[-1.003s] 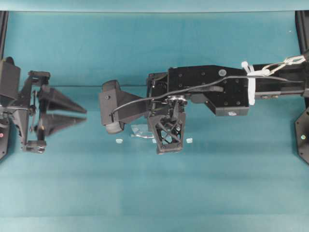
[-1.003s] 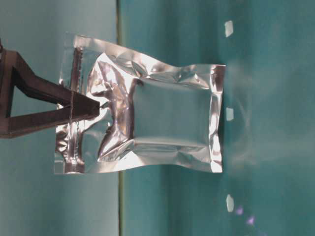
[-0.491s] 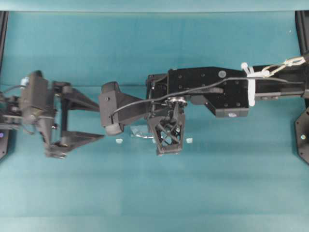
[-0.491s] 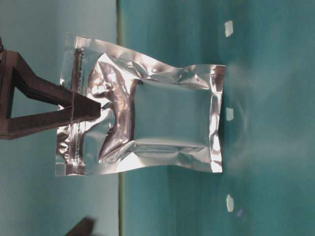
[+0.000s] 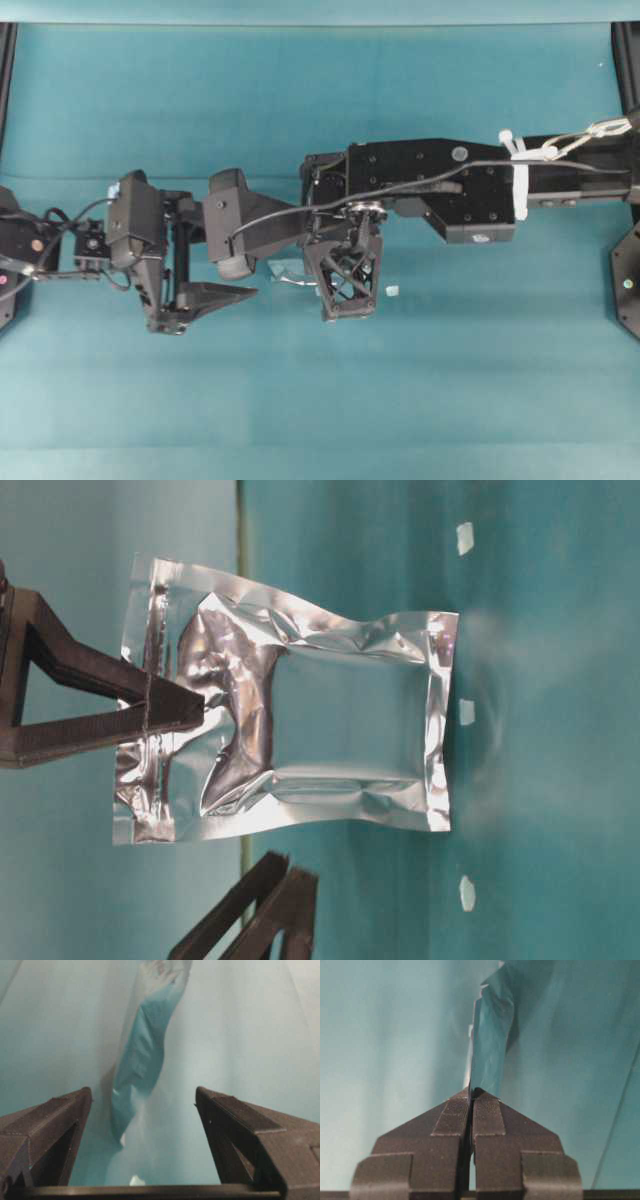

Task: Hand over the silver zip bag and make it stand upright.
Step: 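Move the left gripper right toward the hanging bag's lower edge, then close the left gripper on the bag's bottom edge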

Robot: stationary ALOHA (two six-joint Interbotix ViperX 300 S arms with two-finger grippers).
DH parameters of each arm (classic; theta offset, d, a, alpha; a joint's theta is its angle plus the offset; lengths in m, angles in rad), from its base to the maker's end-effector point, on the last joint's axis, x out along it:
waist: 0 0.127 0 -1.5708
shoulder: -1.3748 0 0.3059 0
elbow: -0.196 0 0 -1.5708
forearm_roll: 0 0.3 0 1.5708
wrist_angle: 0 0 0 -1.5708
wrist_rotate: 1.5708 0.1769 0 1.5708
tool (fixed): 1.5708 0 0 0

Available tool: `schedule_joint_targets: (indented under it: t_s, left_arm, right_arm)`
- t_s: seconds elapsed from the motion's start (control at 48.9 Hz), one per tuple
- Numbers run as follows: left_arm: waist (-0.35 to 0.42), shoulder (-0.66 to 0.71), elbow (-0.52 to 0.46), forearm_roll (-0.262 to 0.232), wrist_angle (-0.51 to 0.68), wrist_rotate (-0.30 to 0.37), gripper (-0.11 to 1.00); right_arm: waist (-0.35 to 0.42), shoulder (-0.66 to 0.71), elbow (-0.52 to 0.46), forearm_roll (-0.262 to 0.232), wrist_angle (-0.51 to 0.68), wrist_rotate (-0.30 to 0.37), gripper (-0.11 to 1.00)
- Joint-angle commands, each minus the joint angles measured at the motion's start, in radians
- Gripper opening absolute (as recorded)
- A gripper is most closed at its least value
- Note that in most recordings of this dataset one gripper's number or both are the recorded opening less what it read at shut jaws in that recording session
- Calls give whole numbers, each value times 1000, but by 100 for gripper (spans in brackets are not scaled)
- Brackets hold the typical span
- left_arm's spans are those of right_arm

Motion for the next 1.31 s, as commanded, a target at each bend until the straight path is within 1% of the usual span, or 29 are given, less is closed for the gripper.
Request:
schedule_joint_targets:
  t_s: [0.0, 0.205, 0.553, 0.819, 1.146, 1.289]
  left_arm:
    - [-5, 37, -31, 3, -29, -2, 91]
    - [-5, 130, -72, 3, -69, -2, 91]
    - [0, 215, -101, 3, -152, -2, 91]
    - [3, 279, -161, 3, -146, -2, 91]
    - [15, 307, -184, 3, -141, -2, 91]
    - [20, 324, -209, 2, -138, -2, 91]
  right_arm:
    - [0, -11, -11, -2, -8, -5, 1]
    - [0, -9, -5, -2, -8, -2, 1]
    - [0, -9, -3, -2, -6, 2, 1]
    - [0, -8, -3, -2, -9, 2, 1]
    - [0, -8, -3, -2, -5, 2, 1]
    - [2, -8, -3, -2, -5, 2, 1]
